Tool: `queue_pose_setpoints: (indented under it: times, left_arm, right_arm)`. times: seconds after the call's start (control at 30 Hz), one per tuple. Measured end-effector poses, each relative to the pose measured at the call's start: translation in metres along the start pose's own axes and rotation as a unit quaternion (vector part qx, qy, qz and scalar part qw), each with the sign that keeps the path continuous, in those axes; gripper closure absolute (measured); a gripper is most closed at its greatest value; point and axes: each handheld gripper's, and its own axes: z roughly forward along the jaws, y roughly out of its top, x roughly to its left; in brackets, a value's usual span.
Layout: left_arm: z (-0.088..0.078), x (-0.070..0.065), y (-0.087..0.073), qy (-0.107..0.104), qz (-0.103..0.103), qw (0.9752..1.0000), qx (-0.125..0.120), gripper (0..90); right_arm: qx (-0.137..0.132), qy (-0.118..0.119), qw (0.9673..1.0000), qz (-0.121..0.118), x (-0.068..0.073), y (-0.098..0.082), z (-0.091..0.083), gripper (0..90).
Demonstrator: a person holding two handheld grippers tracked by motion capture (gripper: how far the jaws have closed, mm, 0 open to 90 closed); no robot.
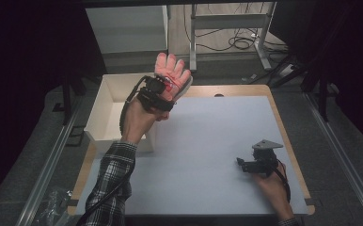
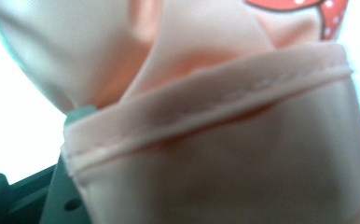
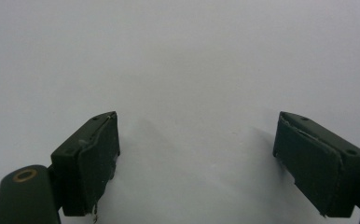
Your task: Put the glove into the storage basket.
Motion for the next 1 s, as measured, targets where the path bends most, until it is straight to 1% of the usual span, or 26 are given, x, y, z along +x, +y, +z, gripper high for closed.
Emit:
queue_pose_setpoints:
  times: [0.1,0.33,0.43,0.5,0.57,0.67,0.77,0.8,0.87,1.0]
  left_arm:
    - [-0.004,0.010,-0.003,0.005,-0.009,0.9999,-0.003,40.0]
    - [-0.013,0.034,-0.016,0.025,-0.034,0.9991,-0.008,39.7]
    - [-0.014,0.044,-0.023,0.031,-0.044,0.9985,-0.007,39.7]
    - [-0.015,0.052,-0.031,0.035,-0.060,0.9975,-0.009,39.7]
    - [-0.015,0.058,-0.035,0.037,-0.065,0.9971,-0.009,39.6]
    - [-0.013,0.069,-0.044,0.044,-0.079,0.9959,-0.007,39.5]
    - [-0.010,0.077,-0.052,0.049,-0.097,0.9940,-0.004,39.3]
    - [-0.008,0.080,-0.054,0.052,-0.099,0.9937,-0.002,39.3]
    - [-0.004,0.085,-0.058,0.056,-0.109,0.9925,-0.001,39.2]
    - [0.008,0.089,-0.065,0.063,-0.119,0.9910,0.002,38.9]
  right_arm:
    - [0.000,0.000,1.0000,0.000,0.000,0.000,0.000,14.8]
    - [0.000,-0.001,1.0000,0.000,0.000,0.000,0.000,14.8]
    - [-0.001,-0.002,1.0000,-0.001,0.000,0.000,0.000,14.8]
    - [-0.001,-0.002,1.0000,0.000,0.000,0.000,0.000,14.8]
    - [0.000,-0.002,1.0000,0.000,0.000,0.000,0.000,14.8]
    - [-0.001,-0.002,1.0000,0.000,0.000,0.000,0.000,14.8]
    - [0.000,-0.002,1.0000,0.000,0.000,0.000,0.000,14.8]
    - [0.000,-0.002,1.0000,0.000,0.000,0.000,0.000,14.8]
    - [-0.001,-0.002,1.0000,0.000,0.000,0.000,0.000,14.8]
    - [0.000,-0.002,1.0000,0.000,0.000,0.000,0.000,14.8]
